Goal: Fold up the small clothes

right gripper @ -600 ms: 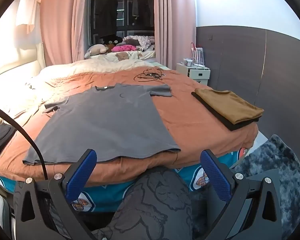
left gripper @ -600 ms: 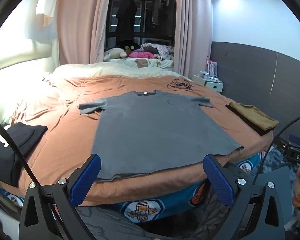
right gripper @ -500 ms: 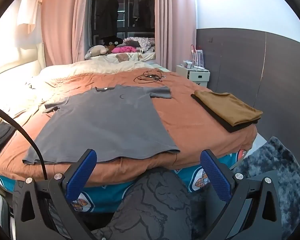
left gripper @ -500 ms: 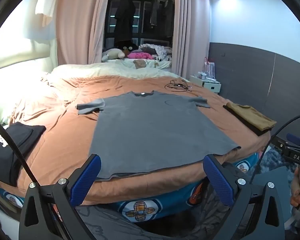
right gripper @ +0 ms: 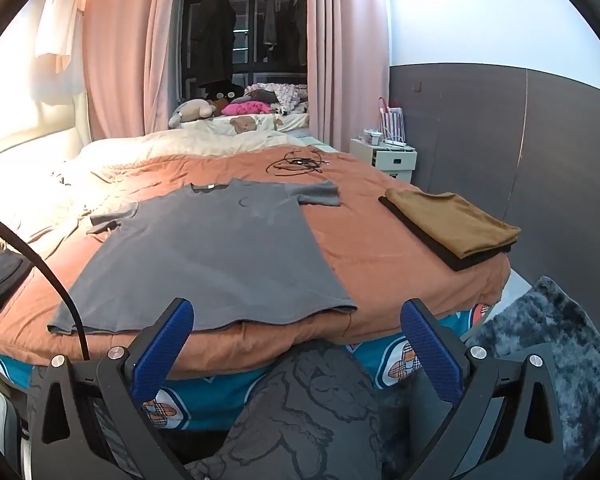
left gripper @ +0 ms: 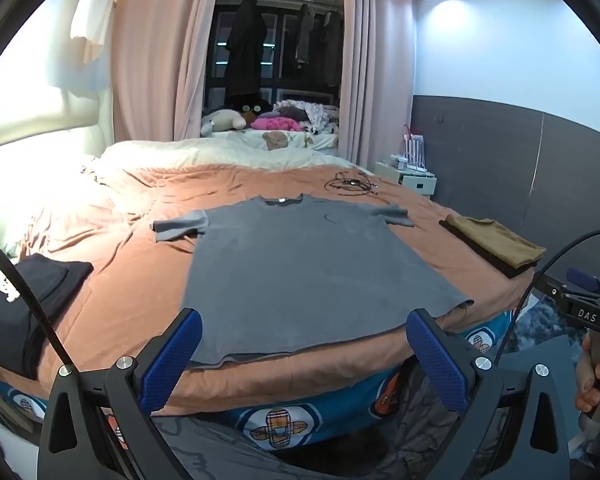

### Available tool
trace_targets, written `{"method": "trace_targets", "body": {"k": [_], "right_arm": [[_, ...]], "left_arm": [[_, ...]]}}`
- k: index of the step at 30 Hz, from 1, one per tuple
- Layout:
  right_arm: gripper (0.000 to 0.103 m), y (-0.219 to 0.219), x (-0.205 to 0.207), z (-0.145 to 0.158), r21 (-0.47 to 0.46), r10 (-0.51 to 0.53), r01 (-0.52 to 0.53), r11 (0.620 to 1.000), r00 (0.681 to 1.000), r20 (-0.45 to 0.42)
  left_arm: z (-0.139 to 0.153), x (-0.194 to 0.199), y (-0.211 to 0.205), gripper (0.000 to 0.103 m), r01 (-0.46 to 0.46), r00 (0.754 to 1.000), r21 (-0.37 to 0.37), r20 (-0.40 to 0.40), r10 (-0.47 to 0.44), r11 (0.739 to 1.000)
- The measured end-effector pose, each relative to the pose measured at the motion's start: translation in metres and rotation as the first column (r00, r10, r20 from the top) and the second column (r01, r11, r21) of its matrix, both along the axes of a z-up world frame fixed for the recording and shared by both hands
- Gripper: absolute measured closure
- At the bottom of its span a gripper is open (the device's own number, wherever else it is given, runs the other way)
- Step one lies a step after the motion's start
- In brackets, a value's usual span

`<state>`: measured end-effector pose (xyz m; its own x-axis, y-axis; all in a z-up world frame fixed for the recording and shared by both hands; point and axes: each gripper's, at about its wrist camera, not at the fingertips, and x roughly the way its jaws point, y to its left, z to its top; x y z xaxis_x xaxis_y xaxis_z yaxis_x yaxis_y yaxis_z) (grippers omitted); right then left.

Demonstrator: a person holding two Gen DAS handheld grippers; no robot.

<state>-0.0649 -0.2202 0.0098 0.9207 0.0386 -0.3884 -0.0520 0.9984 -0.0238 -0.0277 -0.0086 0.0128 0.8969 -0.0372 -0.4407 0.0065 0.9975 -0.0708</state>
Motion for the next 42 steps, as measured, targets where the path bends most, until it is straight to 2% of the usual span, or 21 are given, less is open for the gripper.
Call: {"method": "trace_targets", "body": {"k": [42], "right_arm": [[0.000,0.006,-0.009,-0.003,-0.009,-0.021,0.022,1.000,0.999,0.041]], "left_arm": [[0.008,-0.014,0.001,0.000,0.004,0.999,0.009,0.034,-0.004,1.000]]}}
